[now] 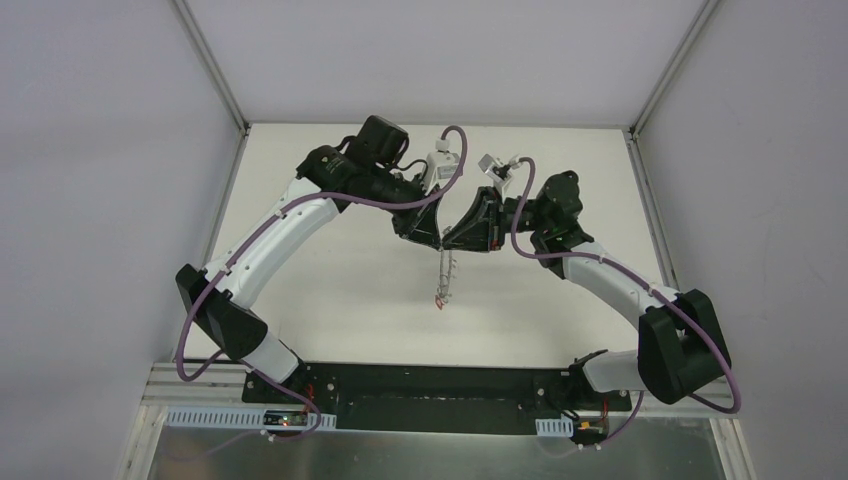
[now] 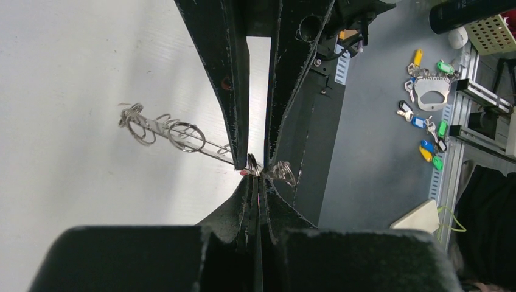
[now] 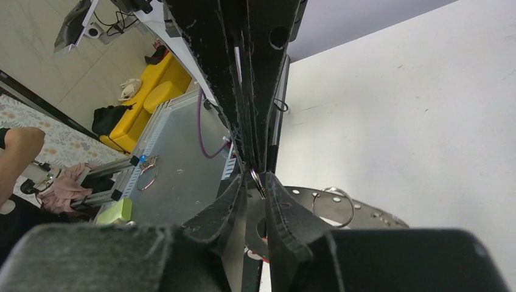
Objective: Put the keys on the keyring
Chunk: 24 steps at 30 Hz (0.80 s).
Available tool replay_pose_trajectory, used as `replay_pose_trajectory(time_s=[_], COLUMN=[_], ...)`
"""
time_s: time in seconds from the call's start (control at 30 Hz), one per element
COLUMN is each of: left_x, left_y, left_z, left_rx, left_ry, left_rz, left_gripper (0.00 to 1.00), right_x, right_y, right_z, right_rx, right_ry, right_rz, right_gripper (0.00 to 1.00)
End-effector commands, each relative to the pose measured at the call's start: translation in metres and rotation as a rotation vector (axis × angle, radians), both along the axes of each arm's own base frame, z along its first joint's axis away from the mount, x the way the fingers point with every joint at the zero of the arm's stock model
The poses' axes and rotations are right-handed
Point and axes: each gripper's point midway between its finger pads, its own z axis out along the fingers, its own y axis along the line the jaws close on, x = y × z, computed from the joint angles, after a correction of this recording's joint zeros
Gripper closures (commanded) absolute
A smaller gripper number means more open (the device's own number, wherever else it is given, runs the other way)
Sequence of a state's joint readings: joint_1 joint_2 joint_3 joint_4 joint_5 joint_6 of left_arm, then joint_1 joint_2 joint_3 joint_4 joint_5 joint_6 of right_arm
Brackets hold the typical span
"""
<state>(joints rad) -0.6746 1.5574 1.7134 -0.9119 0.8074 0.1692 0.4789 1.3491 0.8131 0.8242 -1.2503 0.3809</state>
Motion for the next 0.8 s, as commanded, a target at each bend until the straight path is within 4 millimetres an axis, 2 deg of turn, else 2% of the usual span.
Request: replay_pose_trajectory(time_s=[0.0, 0.07, 0.17, 0.37, 0.4, 0.5, 0.6, 0.77], left_x=[-0.003, -0.003, -0.003, -0.001, -0.001, 0.006, 0.016, 0.023], left_y=[-0.008, -0.008, -0.009, -0.007, -0.007, -0.005, -0.005, -0.004], left_z=[0.023, 0.022, 0.021, 0.022, 0.023, 0.03, 0.039, 0.044], left_rx=[-0.072, -0.072, -0.07, -0.076, -0.081, -0.141, -0.232, -0.302], left_ry=[-0.027, -0.023, -0.019, -0.045, -0.055, -0.089, -0.117, -0.122], left_rz=[-0.024, -0.025, -0.027, -0.03, -0.029, -0.002, 0.062, 0.14], left_gripper=[1.0, 1.0, 1.0, 1.0, 0.98, 0.79, 0.67, 0.61], right_x=[-0.011, -0.01, -0.01, -0.007, -0.005, 0.002, 0.008, 0.022], right_y=[-0.002, -0.001, -0.001, -0.001, -0.002, -0.006, -0.009, -0.014], right_z=[0.012, 0.012, 0.013, 0.018, 0.021, 0.035, 0.044, 0.05], right_rx=[0.026, 0.024, 0.025, 0.029, 0.036, 0.091, 0.126, 0.169], right_ry=[-0.095, -0.094, -0.094, -0.071, -0.06, -0.052, -0.018, 0.034], right_rz=[0.037, 0.035, 0.034, 0.018, 0.007, -0.039, -0.082, -0.158], right_gripper=[0.82, 0.87, 0.99, 1.0, 1.0, 1.0, 1.0, 1.0])
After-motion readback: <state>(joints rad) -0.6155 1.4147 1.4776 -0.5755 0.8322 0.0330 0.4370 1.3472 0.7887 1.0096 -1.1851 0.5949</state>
